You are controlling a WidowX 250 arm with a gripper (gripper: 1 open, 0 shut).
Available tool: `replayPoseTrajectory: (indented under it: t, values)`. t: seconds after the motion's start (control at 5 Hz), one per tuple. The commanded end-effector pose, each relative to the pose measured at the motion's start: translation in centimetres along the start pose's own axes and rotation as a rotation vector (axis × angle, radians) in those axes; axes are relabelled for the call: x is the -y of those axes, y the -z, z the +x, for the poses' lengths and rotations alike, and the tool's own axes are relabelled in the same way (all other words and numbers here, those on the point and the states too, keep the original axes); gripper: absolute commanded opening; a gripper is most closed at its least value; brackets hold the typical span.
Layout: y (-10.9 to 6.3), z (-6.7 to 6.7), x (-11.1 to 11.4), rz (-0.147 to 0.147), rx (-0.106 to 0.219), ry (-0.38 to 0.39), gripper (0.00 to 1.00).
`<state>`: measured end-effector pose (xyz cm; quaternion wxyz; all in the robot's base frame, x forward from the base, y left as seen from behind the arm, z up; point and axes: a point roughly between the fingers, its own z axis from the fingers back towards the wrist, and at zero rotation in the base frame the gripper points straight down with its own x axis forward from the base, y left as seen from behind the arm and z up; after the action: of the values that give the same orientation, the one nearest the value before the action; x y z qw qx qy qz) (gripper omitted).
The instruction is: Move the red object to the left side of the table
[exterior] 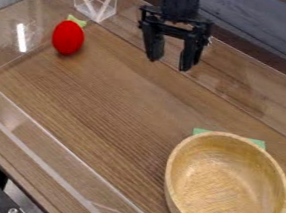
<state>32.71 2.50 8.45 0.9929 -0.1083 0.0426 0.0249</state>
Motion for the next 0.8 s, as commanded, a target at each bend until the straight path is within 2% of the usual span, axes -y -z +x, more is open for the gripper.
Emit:
replayPoseTrajectory:
  t: [0.0, 0.2, 0.4, 0.6]
  values:
    - [-2.4, 0.5, -1.4, 0.044, 0.125, -0.024, 0.00]
    - [-4.0, 0.5, -2.1, 0.075, 0.155, -0.018, 1.00]
    - [-5.5, 0.4, -2.3, 0.097, 0.182, -0.005, 1.00]
    - [-5.6, 1.2, -1.7, 0.099, 0.193, 0.010, 1.00]
